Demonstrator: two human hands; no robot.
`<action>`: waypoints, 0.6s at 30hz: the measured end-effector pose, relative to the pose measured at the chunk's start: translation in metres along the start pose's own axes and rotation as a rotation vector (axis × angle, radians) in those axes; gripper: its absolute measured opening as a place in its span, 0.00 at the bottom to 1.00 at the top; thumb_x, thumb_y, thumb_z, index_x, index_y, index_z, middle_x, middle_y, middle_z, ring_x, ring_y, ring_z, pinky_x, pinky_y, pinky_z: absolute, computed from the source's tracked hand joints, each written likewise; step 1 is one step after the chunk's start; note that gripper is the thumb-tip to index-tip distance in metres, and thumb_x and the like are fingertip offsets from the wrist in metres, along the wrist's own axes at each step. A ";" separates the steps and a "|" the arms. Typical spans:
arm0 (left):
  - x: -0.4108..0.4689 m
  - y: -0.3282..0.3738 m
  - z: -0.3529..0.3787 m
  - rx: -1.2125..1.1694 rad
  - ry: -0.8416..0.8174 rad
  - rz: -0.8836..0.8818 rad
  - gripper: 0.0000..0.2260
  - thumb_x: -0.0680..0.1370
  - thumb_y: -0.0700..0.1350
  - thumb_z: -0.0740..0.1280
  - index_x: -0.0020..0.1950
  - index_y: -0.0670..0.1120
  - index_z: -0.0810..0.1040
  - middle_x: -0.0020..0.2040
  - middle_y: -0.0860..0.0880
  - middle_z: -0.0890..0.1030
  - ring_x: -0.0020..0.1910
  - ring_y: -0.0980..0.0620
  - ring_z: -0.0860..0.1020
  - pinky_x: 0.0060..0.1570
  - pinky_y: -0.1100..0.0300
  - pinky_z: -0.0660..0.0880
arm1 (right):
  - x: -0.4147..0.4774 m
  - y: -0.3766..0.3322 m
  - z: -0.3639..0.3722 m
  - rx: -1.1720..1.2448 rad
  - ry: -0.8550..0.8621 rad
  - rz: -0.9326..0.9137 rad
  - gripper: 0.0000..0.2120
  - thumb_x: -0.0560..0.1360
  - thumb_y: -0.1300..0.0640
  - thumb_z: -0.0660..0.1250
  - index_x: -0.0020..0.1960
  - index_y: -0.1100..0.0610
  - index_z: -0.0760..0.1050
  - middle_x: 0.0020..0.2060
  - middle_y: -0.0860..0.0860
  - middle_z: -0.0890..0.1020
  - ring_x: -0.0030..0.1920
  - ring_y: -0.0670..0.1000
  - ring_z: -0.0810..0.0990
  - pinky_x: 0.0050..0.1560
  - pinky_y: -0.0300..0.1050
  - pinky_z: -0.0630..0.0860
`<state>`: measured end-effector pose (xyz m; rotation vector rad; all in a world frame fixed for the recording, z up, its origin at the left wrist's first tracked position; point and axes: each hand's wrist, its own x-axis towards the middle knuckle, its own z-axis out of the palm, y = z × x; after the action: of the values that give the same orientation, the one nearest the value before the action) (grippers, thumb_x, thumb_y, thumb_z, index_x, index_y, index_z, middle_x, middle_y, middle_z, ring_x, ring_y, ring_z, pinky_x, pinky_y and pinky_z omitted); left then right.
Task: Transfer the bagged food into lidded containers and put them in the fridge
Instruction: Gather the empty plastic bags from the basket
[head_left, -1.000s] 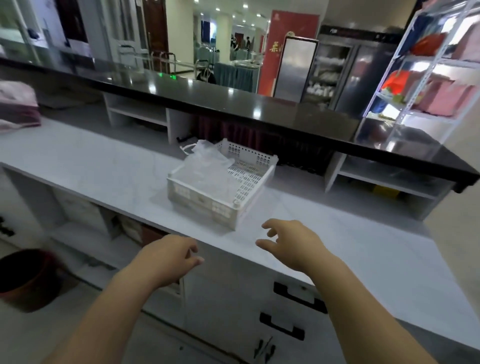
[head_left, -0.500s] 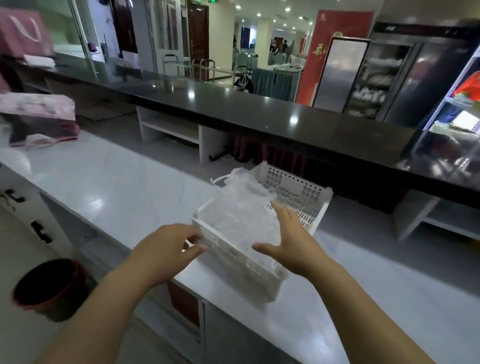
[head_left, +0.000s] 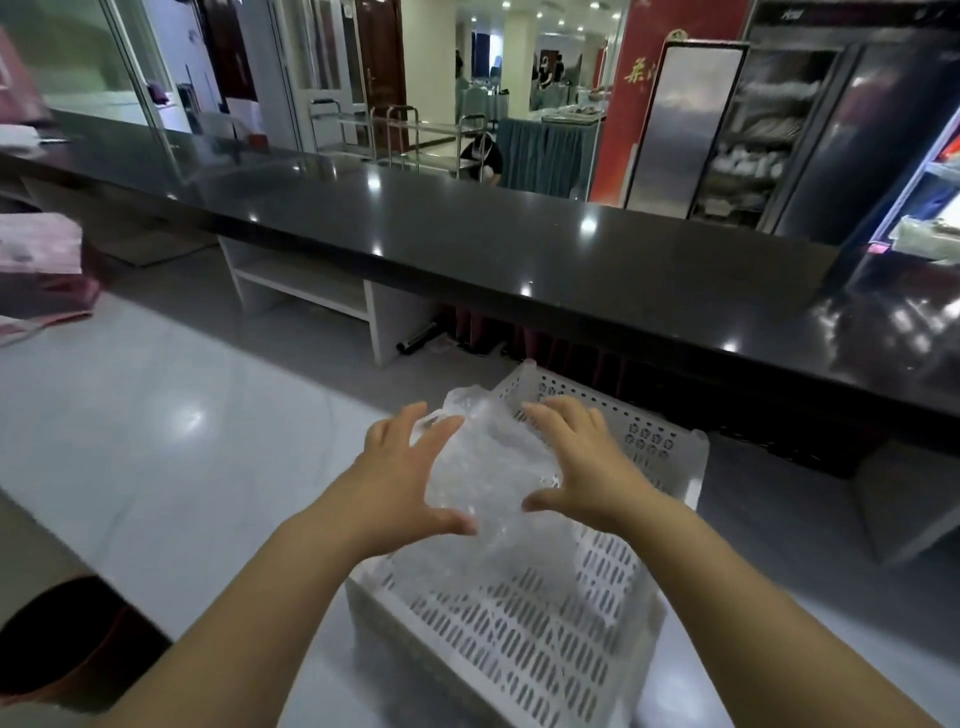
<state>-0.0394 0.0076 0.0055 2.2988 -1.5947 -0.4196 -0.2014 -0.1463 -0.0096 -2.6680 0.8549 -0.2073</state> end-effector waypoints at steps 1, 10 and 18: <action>0.005 0.000 0.003 -0.001 -0.017 -0.014 0.46 0.64 0.65 0.72 0.74 0.62 0.47 0.76 0.58 0.45 0.75 0.51 0.45 0.70 0.50 0.62 | 0.009 0.002 0.003 0.012 -0.047 0.013 0.53 0.64 0.45 0.77 0.76 0.45 0.45 0.75 0.43 0.49 0.75 0.51 0.49 0.74 0.53 0.56; 0.007 -0.011 0.017 -0.093 -0.056 0.002 0.40 0.65 0.62 0.73 0.72 0.58 0.56 0.72 0.61 0.57 0.71 0.57 0.55 0.67 0.57 0.64 | 0.034 0.005 0.033 0.191 -0.179 0.147 0.35 0.65 0.49 0.76 0.69 0.48 0.67 0.61 0.48 0.77 0.59 0.50 0.76 0.59 0.47 0.74; -0.010 -0.014 0.019 -0.301 -0.038 0.047 0.36 0.61 0.60 0.76 0.64 0.63 0.62 0.62 0.67 0.65 0.63 0.61 0.65 0.60 0.63 0.67 | -0.007 -0.014 0.006 0.772 -0.081 0.234 0.02 0.72 0.60 0.71 0.45 0.56 0.82 0.40 0.50 0.86 0.41 0.48 0.85 0.48 0.44 0.80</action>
<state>-0.0388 0.0197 -0.0170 2.0353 -1.4843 -0.6478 -0.1978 -0.1294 -0.0107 -1.8371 0.8341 -0.2970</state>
